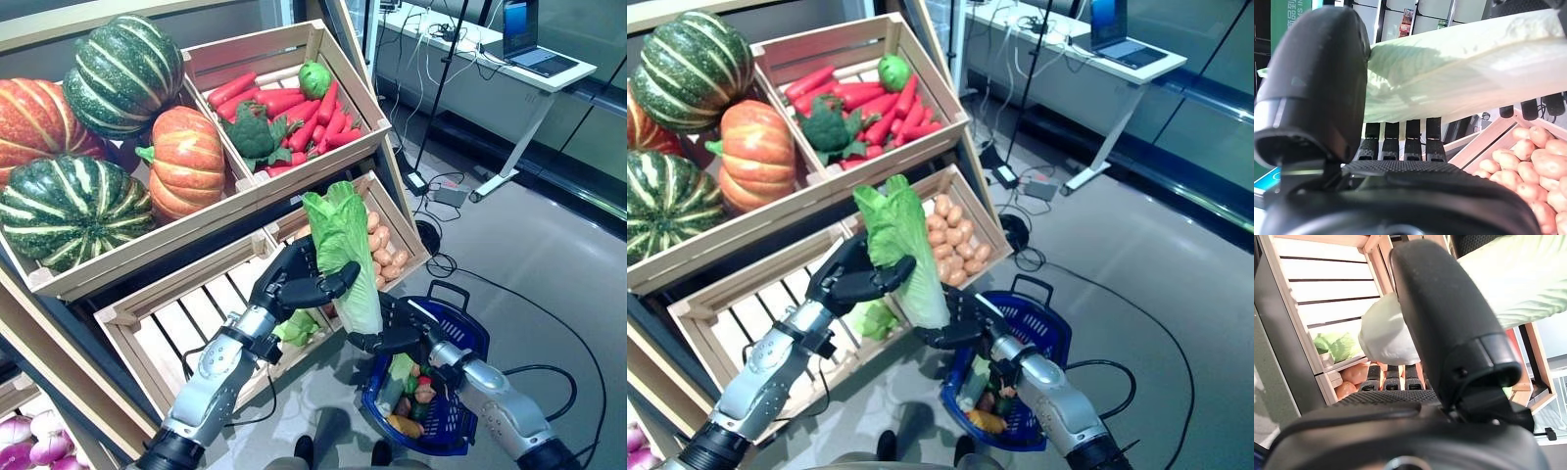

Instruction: Put vegetables into the basket

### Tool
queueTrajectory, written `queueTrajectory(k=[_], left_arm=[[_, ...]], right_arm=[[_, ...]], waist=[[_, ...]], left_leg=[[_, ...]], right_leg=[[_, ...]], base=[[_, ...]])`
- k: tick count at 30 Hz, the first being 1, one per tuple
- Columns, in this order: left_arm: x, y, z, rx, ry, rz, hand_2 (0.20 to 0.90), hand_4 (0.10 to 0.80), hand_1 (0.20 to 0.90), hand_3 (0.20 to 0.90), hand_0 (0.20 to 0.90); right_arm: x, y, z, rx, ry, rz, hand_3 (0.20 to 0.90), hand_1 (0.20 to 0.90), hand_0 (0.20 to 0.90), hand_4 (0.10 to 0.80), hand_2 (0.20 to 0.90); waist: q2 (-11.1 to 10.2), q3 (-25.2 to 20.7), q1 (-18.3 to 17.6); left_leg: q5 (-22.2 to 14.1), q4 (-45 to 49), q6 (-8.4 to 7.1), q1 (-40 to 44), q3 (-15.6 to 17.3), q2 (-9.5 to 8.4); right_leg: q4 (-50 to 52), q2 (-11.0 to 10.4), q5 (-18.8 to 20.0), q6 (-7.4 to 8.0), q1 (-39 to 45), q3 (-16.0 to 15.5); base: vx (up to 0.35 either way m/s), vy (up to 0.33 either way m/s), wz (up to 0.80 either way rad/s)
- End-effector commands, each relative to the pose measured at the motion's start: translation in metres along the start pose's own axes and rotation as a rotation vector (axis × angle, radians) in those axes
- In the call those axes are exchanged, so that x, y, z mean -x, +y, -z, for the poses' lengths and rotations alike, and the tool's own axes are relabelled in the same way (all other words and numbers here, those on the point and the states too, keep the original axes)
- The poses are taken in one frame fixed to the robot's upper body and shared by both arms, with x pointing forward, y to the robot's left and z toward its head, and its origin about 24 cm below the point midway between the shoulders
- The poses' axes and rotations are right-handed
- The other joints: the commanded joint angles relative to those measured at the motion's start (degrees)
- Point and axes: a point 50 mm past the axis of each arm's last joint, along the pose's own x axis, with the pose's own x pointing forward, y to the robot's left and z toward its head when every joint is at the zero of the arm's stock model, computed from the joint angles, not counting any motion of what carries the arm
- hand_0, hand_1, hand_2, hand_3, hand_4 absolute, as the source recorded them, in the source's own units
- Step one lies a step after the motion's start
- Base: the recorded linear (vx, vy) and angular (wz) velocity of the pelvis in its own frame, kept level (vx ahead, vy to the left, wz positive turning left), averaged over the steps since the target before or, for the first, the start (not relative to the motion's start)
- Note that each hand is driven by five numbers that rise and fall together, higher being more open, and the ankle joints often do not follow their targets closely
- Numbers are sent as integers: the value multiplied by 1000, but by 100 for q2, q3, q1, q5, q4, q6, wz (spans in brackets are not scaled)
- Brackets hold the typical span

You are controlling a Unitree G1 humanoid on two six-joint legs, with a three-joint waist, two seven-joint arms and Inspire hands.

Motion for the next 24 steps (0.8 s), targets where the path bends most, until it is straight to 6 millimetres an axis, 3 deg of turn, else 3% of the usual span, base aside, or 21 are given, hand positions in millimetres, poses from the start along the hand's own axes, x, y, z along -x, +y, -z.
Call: queueTrajectory(k=[1, 13, 15, 16, 17, 24], left_arm=[[-27, -25, -50, -17, -260, 164, 300, 400, 300, 300, 300], [-27, -26, -48, -11, -234, 204, 300, 400, 300, 300, 300], [-27, -29, -48, -2, -229, 241, 300, 400, 300, 300, 300], [-27, -30, -47, 0, -226, 249, 300, 400, 300, 300, 300], [-28, -32, -46, 4, -214, 271, 300, 400, 300, 300, 300], [-28, -32, -38, -40, -134, 302, 300, 400, 300, 300, 300]], right_arm=[[-14, 18, -47, -9, -209, -48, 900, 900, 900, 800, 900], [-14, 24, -50, -42, -216, -100, 900, 900, 900, 800, 900], [-15, 25, -50, -44, -217, -110, 526, 526, 526, 551, 526], [-15, 25, -50, -44, -217, -110, 458, 458, 458, 505, 458], [-16, 26, -50, -45, -217, -110, 300, 300, 300, 400, 300], [-14, 26, -51, -40, -219, -115, 300, 300, 300, 400, 300]], waist=[[-148, -510, 49], [-141, -552, 78], [-142, -559, 77], [-141, -560, 76], [-144, -559, 73], [-122, -573, 38]], left_leg=[[-633, 10, -84, 132, 69, -185], [-640, 10, -82, 126, 67, -186], [-642, 10, -80, 118, 80, -184], [-643, 10, -80, 118, 82, -183], [-639, 10, -80, 115, 79, -184], [-640, 10, -62, 115, 107, -185]], right_leg=[[6, -365, 56, 381, 18, -5], [6, -375, 48, 385, 14, -15], [6, -377, 50, 386, 2, -17], [6, -377, 49, 387, 1, -18], [6, -376, 52, 387, -3, -12], [6, -364, 46, 388, -14, 33]], base=[[-9, 7, -4], [-1, 1, 0], [0, 0, 0], [0, 0, 0], [0, 0, 0], [0, 0, 0]])
